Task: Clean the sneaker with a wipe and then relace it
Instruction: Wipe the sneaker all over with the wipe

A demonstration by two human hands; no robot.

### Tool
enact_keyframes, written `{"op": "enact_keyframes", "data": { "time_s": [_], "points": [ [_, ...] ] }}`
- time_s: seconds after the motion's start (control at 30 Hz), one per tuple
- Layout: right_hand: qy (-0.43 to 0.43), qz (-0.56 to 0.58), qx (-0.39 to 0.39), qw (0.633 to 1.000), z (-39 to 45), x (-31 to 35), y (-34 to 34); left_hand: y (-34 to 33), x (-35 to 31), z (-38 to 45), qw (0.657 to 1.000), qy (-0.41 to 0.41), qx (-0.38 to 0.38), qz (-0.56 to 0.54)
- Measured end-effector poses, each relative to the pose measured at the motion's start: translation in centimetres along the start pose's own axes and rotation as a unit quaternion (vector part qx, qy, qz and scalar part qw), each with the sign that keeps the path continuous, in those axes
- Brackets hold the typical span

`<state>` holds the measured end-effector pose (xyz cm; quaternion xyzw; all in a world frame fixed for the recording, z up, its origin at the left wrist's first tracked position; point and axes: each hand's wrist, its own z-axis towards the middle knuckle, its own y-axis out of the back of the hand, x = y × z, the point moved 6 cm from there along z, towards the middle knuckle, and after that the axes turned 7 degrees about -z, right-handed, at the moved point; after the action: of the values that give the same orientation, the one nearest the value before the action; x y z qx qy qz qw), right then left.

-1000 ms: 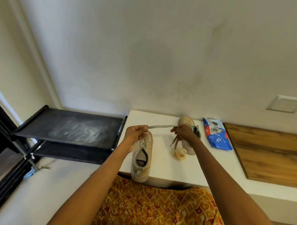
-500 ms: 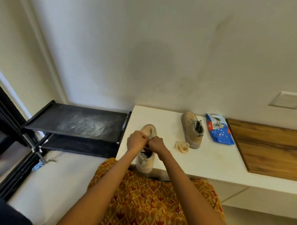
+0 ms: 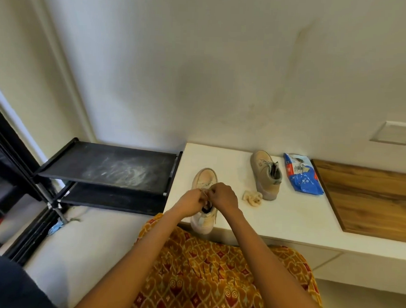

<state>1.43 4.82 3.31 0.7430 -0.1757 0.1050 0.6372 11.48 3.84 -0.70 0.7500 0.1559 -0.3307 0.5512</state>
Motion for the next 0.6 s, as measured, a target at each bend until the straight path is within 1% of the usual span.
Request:
{"op": "enact_keyframes", "data": {
  "time_s": [0.03, 0.1, 0.17, 0.2, 0.27, 0.3, 0.37, 0.47, 0.53, 0.6],
  "points": [
    [-0.004, 0.009, -0.007, 1.000, 0.1, 0.2, 0.2, 0.6, 0.2, -0.2, 0.999, -0.002, -0.020, -0.050],
    [-0.016, 0.065, -0.005, 0.998, 0.3, 0.5, 0.4, 2.2, 1.4, -0.6, 0.983, 0.021, -0.102, -0.152],
    [-0.025, 0.145, 0.007, 0.989, 0.5, 0.8, 0.7, 2.9, 2.9, -1.4, 0.957, 0.080, -0.169, -0.224],
    [-0.028, 0.186, 0.006, 0.982, 0.6, 0.8, 0.9, 2.9, 3.4, -1.8, 0.944, 0.119, -0.177, -0.251],
    [-0.037, 0.236, 0.007, 0.971, 0.6, 0.7, 1.0, 2.3, 4.3, -2.1, 0.925, 0.183, -0.154, -0.295],
    [-0.035, 0.234, 0.009, 0.972, 0.4, 0.6, 1.0, 2.1, 4.4, -2.3, 0.919, 0.196, -0.138, -0.314],
    [-0.021, 0.177, -0.008, 0.984, -0.1, 0.5, 0.7, 1.8, 4.3, -2.4, 0.919, 0.192, -0.115, -0.325],
    [0.025, 0.105, -0.064, 0.992, -1.2, 0.2, 0.1, 1.5, 4.0, -2.1, 0.928, 0.165, -0.126, -0.310],
    [0.064, 0.058, -0.095, 0.992, -2.1, 0.4, -0.2, 1.5, 3.5, -2.0, 0.939, 0.142, -0.136, -0.281],
    [0.109, -0.008, -0.108, 0.988, -3.0, 1.0, -0.3, 1.3, 2.8, -1.8, 0.960, 0.110, -0.129, -0.224]
  ]
}}
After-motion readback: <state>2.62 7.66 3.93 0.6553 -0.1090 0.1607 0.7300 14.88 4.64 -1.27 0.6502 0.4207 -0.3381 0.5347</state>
